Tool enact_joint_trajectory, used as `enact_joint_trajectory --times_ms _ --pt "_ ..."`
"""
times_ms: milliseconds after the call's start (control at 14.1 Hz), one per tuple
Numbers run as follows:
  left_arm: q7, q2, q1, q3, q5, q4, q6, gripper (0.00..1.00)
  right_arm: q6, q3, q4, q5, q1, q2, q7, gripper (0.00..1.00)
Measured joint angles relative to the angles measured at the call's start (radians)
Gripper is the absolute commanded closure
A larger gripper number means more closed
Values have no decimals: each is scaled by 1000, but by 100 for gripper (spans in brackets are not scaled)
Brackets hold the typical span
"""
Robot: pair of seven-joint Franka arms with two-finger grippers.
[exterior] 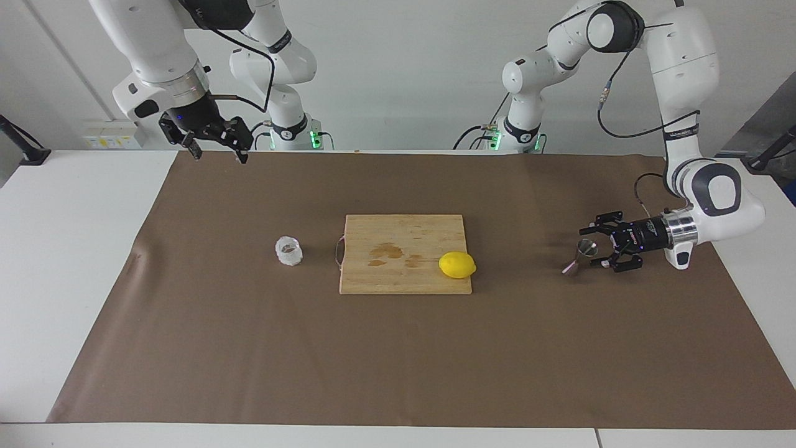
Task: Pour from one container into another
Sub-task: 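Close the left gripper around the small metal cup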
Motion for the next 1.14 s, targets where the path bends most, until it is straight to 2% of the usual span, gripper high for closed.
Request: enact_joint_trajectory --times_ms 284,355,497,781,852,923,1065,1135 --pt "1 0 0 1 0 0 0 35 0 0 0 0 0 0 0 0" --pt "1 0 0 1 0 0 0 40 0 0 0 0 0 0 0 0" --pt "1 0 0 1 0 0 0 57 0 0 0 0 0 0 0 0" --pt "1 0 -3 1 0 0 0 62 0 0 0 0 0 0 0 0" --pt "1 0 -4 1 0 0 0 65 0 0 0 0 0 0 0 0" --pt "1 0 -4 1 0 0 1 71 0 0 0 0 0 0 0 0" --pt "1 0 -4 1 0 0 2 93 0 0 0 0 0 0 0 0" --pt "1 0 -4 2 0 0 2 99 0 0 0 0 0 0 0 0"
